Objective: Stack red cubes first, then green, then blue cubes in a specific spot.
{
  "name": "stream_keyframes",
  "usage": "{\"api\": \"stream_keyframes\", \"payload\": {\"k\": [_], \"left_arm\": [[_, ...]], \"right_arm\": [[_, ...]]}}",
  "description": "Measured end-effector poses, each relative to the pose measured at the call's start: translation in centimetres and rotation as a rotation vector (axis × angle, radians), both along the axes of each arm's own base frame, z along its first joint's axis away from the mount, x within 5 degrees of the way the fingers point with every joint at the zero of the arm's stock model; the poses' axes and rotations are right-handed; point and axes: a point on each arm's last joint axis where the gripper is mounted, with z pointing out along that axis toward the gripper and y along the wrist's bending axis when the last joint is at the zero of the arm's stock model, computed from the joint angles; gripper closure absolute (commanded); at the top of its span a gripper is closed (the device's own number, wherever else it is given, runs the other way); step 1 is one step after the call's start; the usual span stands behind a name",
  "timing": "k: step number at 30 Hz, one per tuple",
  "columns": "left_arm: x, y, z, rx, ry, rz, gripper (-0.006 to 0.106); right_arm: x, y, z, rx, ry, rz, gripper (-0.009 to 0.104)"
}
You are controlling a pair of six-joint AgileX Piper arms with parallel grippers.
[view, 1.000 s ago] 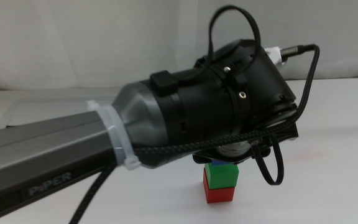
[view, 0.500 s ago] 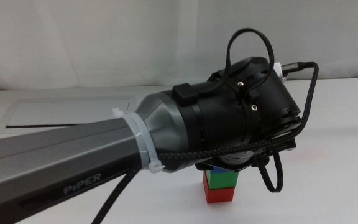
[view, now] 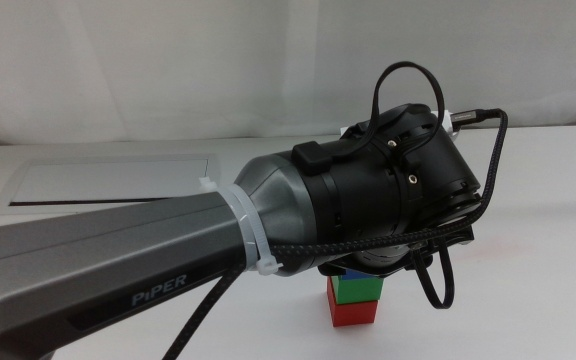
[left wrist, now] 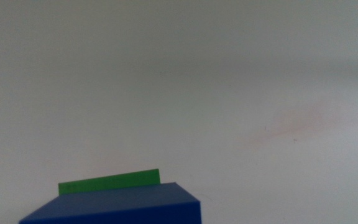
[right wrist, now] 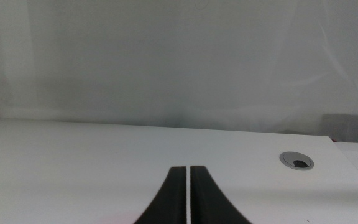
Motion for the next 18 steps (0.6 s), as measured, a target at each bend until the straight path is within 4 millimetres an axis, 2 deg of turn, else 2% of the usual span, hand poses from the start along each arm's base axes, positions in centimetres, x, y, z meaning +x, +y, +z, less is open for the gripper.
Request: {"api": "stream_keyframes", "payload": {"k": [10, 18], "left_arm": [[0.2, -0.3, -1.0, 0.018, 0.011, -0.008, 0.103], [0.2, -0.3, -1.0, 0.023, 0.013, -0.005, 0.103]], "right_arm": [[0.0, 0.0, 0.0, 0.000, 0.000, 0.000, 0.098], [0.0, 0.0, 0.0, 0.003, 0.000, 0.000, 0.098]]}}
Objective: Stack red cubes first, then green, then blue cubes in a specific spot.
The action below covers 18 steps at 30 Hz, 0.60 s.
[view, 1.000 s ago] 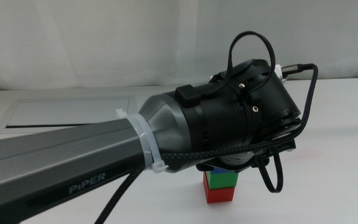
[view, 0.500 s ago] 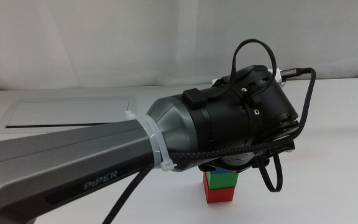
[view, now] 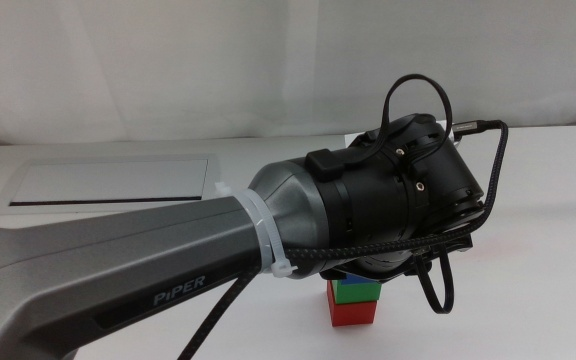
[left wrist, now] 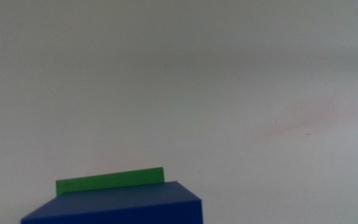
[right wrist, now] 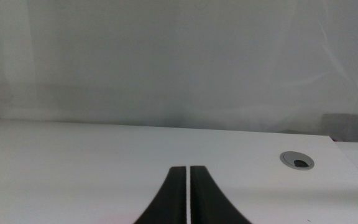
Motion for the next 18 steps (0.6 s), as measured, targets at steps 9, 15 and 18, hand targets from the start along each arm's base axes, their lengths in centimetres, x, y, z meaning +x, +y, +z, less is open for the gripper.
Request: {"api": "stream_keyframes", "payload": {"k": [9, 15, 18], "left_arm": [[0.16, 0.07, -0.01, 0.005, -0.017, 0.016, 0.039], [0.23, -0.08, -0.06, -0.006, -0.024, 0.009, 0.012], [0.27, -0.14, -0.04, -0.011, -0.028, 0.006, 0.012]], "right_arm": [[0.00, 0.00, 0.00, 0.000, 0.000, 0.000, 0.098], [0.00, 0.00, 0.00, 0.000, 0.000, 0.000, 0.098], [0.00, 0.00, 0.00, 0.000, 0.000, 0.000, 0.098]]}}
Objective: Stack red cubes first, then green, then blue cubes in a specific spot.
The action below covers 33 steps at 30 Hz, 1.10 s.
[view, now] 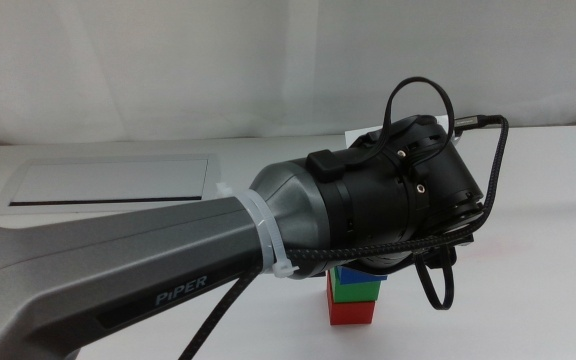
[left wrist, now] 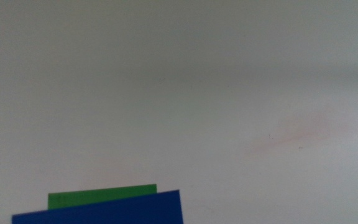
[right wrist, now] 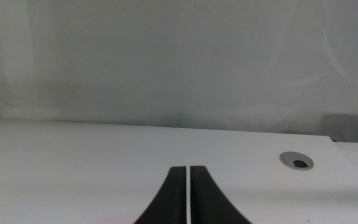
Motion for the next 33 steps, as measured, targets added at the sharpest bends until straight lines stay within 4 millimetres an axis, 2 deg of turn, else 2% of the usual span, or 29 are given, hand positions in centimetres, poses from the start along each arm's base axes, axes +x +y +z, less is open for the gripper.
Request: {"api": "stream_keyframes", "payload": {"k": [6, 10, 13, 15, 19, 22, 26, 29, 33], "left_arm": [[0.1, -0.1, 0.1, 0.010, -0.006, -0.030, 0.012], [0.3, -0.2, 1.7, 0.014, -0.043, -0.108, 0.012], [0.3, 0.1, 4.2, 0.005, -0.100, -0.175, 0.012], [0.2, 0.8, 7.0, -0.010, -0.171, -0.234, 0.012], [1.1, 3.3, 11.5, -0.031, -0.283, -0.327, 0.012], [2.8, 7.2, 14.4, -0.016, -0.348, -0.307, 0.012], [6.4, 14.6, 16.8, 0.060, -0.399, -0.183, 0.012], [8.4, 20.3, 17.8, 0.115, -0.404, -0.064, 0.012], [9.7, 26.7, 18.3, 0.102, -0.357, 0.058, 0.015]], "right_arm": [[0.0, 0.0, 0.0, -0.003, 0.000, 0.000, 0.098], [0.0, 0.0, 0.0, -0.003, 0.000, 0.000, 0.098], [0.0, 0.0, 0.0, -0.003, 0.000, 0.000, 0.098], [0.0, 0.0, 0.0, -0.003, 0.000, 0.000, 0.098], [0.0, 0.0, 0.0, -0.003, 0.000, 0.000, 0.098], [0.0, 0.0, 0.0, -0.003, 0.000, 0.000, 0.098], [0.0, 0.0, 0.0, -0.001, 0.000, 0.000, 0.098], [0.0, 0.0, 0.0, 0.001, 0.000, 0.000, 0.098], [0.0, 0.0, 0.0, 0.001, 0.000, 0.000, 0.098]]}}
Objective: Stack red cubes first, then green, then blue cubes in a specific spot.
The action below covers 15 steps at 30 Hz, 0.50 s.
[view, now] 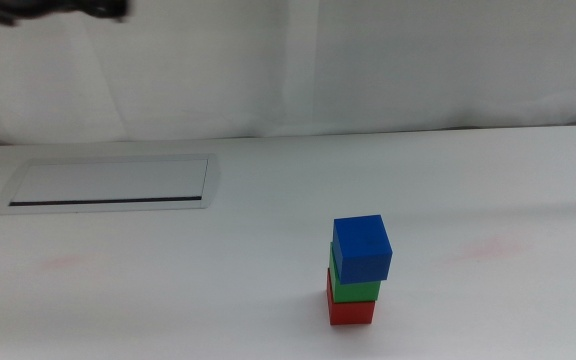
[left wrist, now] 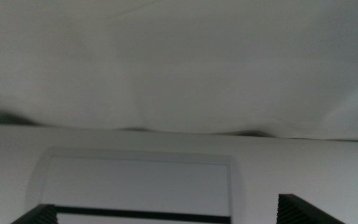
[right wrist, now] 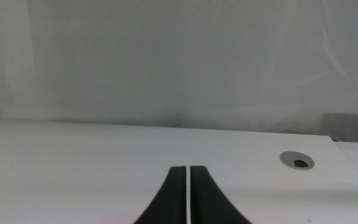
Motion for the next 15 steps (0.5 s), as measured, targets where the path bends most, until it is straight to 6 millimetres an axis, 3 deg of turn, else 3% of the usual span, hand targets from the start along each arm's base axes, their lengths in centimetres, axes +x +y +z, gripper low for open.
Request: {"api": "stream_keyframes", "payload": {"k": [1, 2, 4, 6, 7, 8, 15], "left_arm": [[0.1, 1.3, 0.0, -0.012, 0.009, 0.013, 0.018], [0.2, 3.4, -0.3, -0.022, 0.021, 0.041, 0.028], [-0.2, 4.9, -0.9, -0.021, 0.034, 0.056, 0.045], [-0.9, 6.2, -1.4, -0.019, 0.033, 0.076, 0.070], [-2.2, 7.3, -2.0, -0.020, 0.023, 0.096, 0.093], [-3.4, 7.8, -2.0, -0.023, 0.001, 0.102, 0.103], [-11.7, 8.6, -3.4, -0.039, -0.236, 0.064, 0.103]], "right_arm": [[0.0, 0.0, 0.0, 0.000, 0.000, 0.000, 0.098], [0.0, 0.0, 0.0, 0.000, 0.000, 0.000, 0.098], [0.0, 0.0, 0.0, 0.000, 0.000, 0.000, 0.098], [0.0, 0.0, 0.0, 0.000, 0.000, 0.000, 0.098], [0.0, 0.0, 0.0, 0.000, 0.000, 0.000, 0.098], [0.0, 0.0, 0.0, 0.000, 0.000, 0.000, 0.098], [0.0, 0.0, 0.0, 0.000, 0.000, 0.000, 0.098]]}}
